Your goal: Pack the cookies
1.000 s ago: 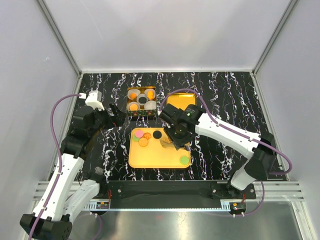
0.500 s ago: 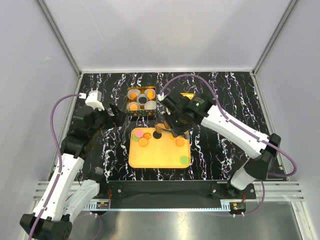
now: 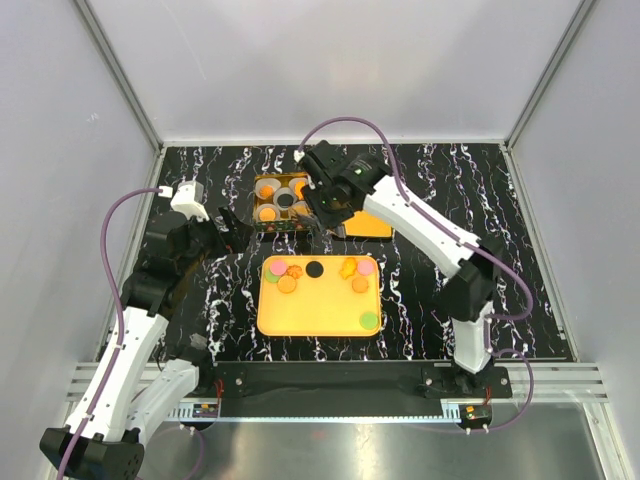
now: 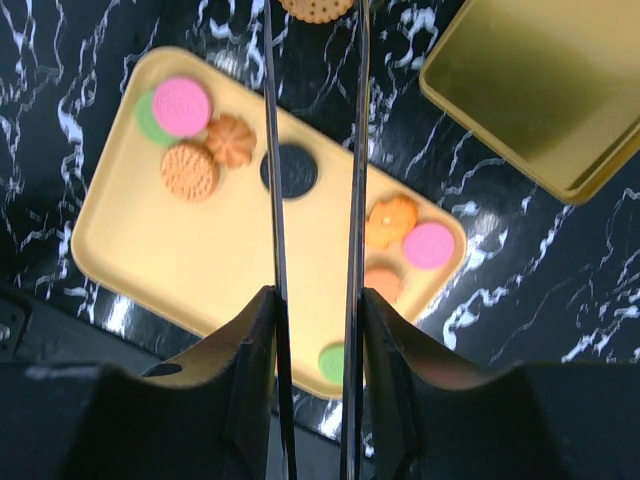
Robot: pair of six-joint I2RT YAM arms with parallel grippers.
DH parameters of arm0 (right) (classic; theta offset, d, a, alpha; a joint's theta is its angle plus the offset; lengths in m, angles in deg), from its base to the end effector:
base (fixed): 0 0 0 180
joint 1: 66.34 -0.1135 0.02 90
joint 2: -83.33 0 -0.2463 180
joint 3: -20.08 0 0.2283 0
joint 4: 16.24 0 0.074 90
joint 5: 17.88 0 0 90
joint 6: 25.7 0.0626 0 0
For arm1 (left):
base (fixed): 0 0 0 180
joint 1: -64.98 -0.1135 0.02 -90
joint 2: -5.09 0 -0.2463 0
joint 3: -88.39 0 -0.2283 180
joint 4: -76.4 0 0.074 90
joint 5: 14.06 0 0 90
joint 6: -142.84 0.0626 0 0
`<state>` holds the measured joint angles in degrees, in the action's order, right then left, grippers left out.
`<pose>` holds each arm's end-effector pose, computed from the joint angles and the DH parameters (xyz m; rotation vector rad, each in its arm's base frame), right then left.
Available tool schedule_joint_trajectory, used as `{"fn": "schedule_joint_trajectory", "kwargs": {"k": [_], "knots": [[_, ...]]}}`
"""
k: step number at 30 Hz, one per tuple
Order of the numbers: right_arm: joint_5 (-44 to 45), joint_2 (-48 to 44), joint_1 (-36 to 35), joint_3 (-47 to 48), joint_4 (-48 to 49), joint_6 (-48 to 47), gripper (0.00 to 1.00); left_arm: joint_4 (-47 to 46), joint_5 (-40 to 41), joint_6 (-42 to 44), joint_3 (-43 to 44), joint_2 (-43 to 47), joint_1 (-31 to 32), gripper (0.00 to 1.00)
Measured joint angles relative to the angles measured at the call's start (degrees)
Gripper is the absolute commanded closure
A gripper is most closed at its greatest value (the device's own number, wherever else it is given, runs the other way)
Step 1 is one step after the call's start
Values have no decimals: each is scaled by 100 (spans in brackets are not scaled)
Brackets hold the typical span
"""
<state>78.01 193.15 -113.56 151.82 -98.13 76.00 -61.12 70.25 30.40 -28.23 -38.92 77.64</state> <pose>0.2652 0.2771 0.3125 -0.7667 2.5126 0.2289 0.1778 -0.0463 0.3069 -0.1053 2.0030 -0.4943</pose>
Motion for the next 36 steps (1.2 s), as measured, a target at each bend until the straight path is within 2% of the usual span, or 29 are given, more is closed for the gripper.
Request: {"fn": "schedule_joint_trajectory", "kwargs": {"k": [6, 12, 36], "knots": [[118, 772, 94, 699, 199, -94, 61, 0, -7, 0, 0, 0, 0, 1], [221, 1158, 157, 820, 254, -125, 61, 0, -15, 0, 0, 0, 0, 1], [313, 1187, 234, 699, 345, -122, 56, -39, -42, -4, 0, 0, 0, 1]]}}
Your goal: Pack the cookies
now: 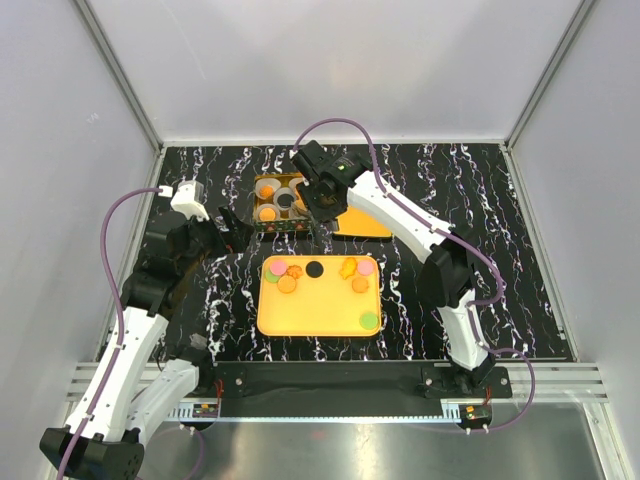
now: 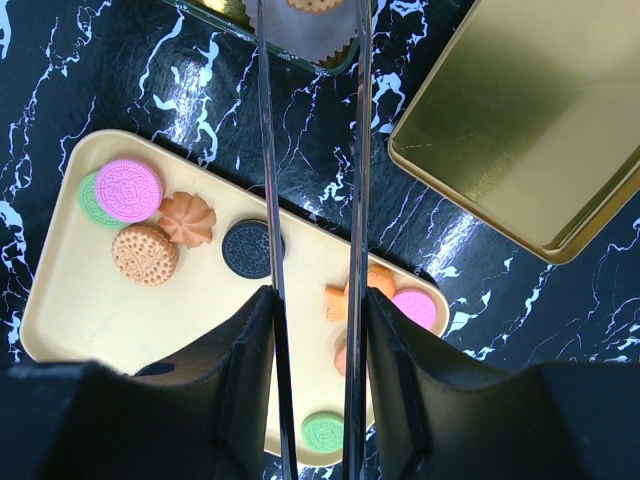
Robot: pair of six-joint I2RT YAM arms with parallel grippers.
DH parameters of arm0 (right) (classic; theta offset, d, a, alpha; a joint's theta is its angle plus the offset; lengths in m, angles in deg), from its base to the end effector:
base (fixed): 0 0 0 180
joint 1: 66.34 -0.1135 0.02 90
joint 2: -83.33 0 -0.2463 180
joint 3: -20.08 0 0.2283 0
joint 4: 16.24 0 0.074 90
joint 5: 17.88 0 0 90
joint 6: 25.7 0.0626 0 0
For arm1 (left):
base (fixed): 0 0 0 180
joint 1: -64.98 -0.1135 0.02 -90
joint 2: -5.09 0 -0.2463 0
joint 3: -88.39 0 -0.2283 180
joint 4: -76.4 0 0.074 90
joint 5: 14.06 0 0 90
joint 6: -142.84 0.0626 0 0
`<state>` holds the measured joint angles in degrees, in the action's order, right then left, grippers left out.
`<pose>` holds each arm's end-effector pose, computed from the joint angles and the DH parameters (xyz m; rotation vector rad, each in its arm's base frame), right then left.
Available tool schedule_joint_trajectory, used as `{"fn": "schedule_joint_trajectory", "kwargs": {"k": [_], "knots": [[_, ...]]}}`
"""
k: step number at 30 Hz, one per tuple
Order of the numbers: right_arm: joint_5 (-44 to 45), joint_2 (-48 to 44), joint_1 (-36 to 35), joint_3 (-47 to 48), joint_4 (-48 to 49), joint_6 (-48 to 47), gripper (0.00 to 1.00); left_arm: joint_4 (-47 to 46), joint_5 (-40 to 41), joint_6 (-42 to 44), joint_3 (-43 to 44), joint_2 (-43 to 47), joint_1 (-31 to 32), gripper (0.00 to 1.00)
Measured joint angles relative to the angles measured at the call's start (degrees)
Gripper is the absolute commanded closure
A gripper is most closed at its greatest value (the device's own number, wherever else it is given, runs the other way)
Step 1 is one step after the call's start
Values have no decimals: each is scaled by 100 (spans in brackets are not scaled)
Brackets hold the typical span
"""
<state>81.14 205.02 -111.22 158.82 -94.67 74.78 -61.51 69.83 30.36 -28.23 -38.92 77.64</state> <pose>0.3135 0.2984 0.2708 -0.7258 2.5234 0.1277 0.1780 -0.0468 0.3077 -0.1003 1.9971 -0.5031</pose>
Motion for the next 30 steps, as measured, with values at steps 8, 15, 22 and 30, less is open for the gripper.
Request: {"fn": "schedule_joint_trajectory", "kwargs": {"k": [8, 15, 22, 30], "knots": [[-7, 0, 0, 0, 0, 0, 55, 0, 0, 0, 0, 0, 0, 1], [-11, 0, 0, -22, 2, 0, 53, 0, 0, 0, 0, 0, 0, 1], [-13, -2, 0, -35, 4, 0, 52, 0, 0, 0, 0, 0, -2, 1], [-11, -20, 0, -37, 7, -2, 52, 0, 0, 0, 0, 0, -22, 1]]}}
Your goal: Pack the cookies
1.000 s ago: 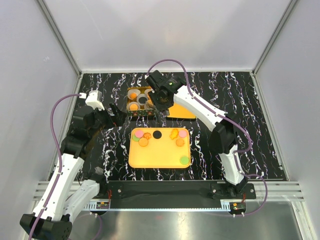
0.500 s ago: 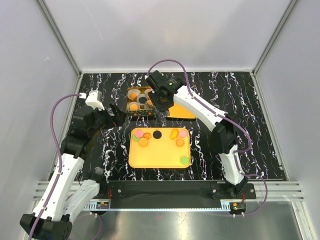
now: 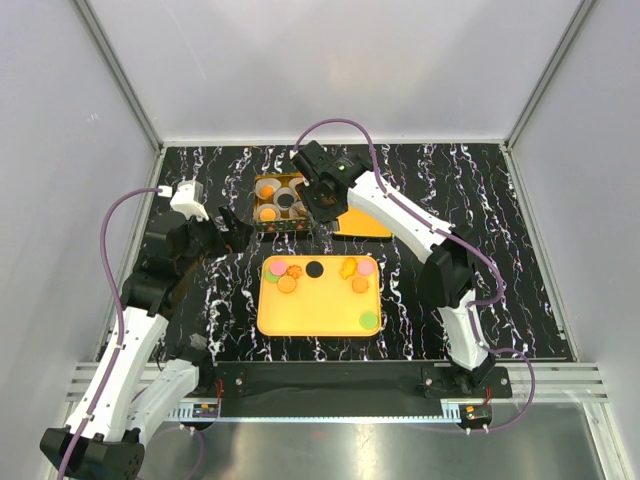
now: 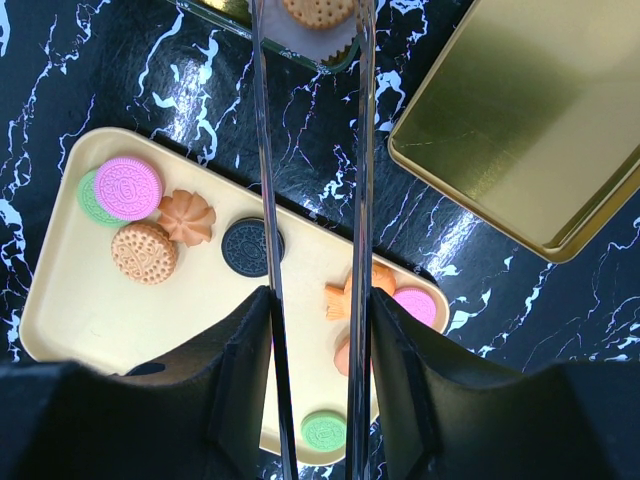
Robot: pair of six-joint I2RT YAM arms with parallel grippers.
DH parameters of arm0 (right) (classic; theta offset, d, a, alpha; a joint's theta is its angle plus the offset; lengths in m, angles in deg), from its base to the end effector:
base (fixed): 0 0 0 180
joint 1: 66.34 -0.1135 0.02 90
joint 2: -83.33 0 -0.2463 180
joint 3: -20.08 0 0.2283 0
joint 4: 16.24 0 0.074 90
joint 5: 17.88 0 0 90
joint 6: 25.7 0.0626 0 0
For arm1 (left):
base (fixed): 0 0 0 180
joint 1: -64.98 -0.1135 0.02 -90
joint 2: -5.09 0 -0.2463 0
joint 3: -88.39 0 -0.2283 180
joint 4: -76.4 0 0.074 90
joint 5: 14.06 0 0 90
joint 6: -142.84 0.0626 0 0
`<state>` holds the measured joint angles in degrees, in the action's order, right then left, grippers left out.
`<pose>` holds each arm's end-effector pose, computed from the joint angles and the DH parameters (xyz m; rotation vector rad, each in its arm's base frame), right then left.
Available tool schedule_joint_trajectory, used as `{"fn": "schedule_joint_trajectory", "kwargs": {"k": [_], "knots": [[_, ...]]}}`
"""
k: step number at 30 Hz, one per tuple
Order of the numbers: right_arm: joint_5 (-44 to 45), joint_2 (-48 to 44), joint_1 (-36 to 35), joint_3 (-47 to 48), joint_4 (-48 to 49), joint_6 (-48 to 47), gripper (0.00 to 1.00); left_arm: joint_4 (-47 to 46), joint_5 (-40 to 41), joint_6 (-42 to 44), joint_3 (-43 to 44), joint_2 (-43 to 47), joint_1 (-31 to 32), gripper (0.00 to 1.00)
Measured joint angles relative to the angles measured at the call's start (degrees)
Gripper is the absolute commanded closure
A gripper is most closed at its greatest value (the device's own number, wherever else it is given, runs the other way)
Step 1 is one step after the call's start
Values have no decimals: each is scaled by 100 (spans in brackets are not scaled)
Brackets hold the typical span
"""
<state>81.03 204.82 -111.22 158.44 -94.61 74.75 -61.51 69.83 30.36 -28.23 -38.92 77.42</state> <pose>0.3129 0.2979 0.2704 -0.7281 2.5255 0.1285 0.1782 -0.0461 0.3077 -0.1042 1.9966 -0.5006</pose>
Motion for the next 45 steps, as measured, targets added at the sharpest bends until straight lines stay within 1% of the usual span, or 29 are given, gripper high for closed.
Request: {"fn": "schedule_joint_trajectory", "kwargs": {"k": [9, 12, 16, 21, 25, 29, 32, 34, 37, 40, 45], "knots": [[-116, -85, 42, 0, -20, -24, 54, 0, -2, 0, 0, 0, -9, 1], [-264, -203, 260, 0, -24, -28, 54, 0, -7, 0, 0, 0, -15, 1], [-411, -575, 852, -79, 52, -22, 53, -2, -26, -2, 0, 0, -33, 1], [-540, -1462, 2020, -896, 433, 13, 53, -11, -68, -9, 0, 13, -42, 1], [-538, -2199, 3060, -2277, 1213, 170, 52, -85, -173, -55, -4, 15, -50, 1], [-356, -2308, 3733, -3587, 2170, 444, 51, -162, -308, -131, -57, 15, -103, 1], [-354, -2098, 3987, -4295, 2656, 662, 50, -168, -352, -155, -94, 17, -118, 1], [-356, -1886, 4092, -4500, 2874, 778, 50, -181, -378, -157, -94, 22, -118, 1], [-356, -1589, 4146, -4555, 3132, 898, 47, -201, -411, -160, -94, 46, -118, 1], [-361, -1469, 4146, -4581, 3316, 970, 47, -221, -426, -175, -94, 46, -116, 1], [-352, -1351, 4146, -4760, 3506, 1029, 41, -254, -446, -186, -94, 46, -116, 1]]}}
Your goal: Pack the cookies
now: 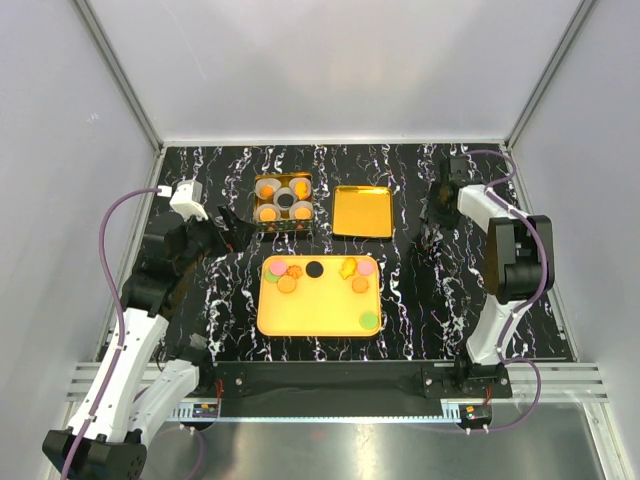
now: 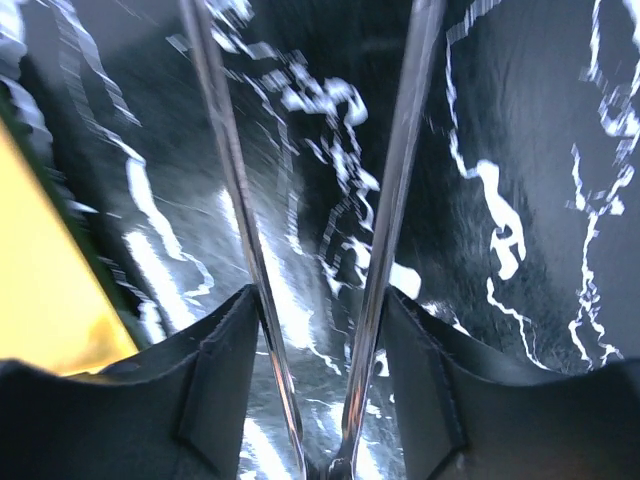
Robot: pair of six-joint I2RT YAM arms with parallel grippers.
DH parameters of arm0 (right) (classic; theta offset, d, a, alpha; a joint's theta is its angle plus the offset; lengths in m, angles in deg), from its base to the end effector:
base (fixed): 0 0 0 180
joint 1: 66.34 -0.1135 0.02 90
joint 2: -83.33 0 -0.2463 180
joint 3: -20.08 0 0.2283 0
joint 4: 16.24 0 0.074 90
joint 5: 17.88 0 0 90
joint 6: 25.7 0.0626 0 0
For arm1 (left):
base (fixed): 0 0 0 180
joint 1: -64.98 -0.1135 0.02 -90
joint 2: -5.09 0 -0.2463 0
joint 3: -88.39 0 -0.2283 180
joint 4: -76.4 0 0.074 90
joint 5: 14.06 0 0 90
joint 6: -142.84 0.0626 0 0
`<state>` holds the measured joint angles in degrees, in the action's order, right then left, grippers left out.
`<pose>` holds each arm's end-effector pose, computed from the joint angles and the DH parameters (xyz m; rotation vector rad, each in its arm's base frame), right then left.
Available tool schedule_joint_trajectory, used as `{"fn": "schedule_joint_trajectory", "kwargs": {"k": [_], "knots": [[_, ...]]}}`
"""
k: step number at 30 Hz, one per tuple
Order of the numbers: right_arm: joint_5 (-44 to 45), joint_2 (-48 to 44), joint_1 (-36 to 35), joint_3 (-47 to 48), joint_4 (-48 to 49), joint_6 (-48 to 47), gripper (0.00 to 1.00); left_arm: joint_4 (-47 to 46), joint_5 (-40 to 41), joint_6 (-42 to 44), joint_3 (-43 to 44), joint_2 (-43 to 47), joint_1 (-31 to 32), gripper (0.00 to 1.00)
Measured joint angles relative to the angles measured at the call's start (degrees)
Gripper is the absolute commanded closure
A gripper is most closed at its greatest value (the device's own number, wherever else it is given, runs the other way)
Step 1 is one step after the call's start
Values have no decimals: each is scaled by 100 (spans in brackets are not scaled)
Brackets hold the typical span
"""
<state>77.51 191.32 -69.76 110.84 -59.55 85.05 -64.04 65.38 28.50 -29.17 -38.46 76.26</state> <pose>0.3808 0.0169 0.1614 0.4267 2.5849 0.0236 0.1785 -0.0473 0.3093 -0.0988 1.9684 -0.5891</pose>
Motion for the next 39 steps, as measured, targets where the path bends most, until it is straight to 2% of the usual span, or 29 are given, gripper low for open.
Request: {"fn": "schedule_joint_trajectory", "kwargs": {"k": [4, 8, 12, 16, 19, 24, 30, 35, 39], "knots": [[13, 96, 0, -267, -11, 9, 35, -2, -13, -11, 0, 0, 0, 1], [33, 105, 0, -413, -7, 13, 23, -2, -33, -13, 0, -7, 7, 1], [72, 70, 0, -415, -74, 11, 23, -2, -44, -11, 0, -20, 7, 1], [125, -175, 0, -393, -393, 7, 30, -2, -42, -11, 0, -44, 7, 1], [103, -553, -35, -240, -654, 9, 30, -7, -44, -9, 0, -87, 7, 1], [13, -695, -398, 669, -822, -28, 36, -74, -142, -22, 2, -323, 7, 1], [-527, 280, -848, 1939, -776, -114, 53, -76, -186, -306, 332, -1032, 317, 1], [-857, 1307, -824, 2326, -817, -136, 53, -302, -118, -629, 802, -1650, 907, 1], [-953, 1676, -820, 2328, -953, -155, 54, -535, -101, -866, 927, -2074, 1060, 1]]}}
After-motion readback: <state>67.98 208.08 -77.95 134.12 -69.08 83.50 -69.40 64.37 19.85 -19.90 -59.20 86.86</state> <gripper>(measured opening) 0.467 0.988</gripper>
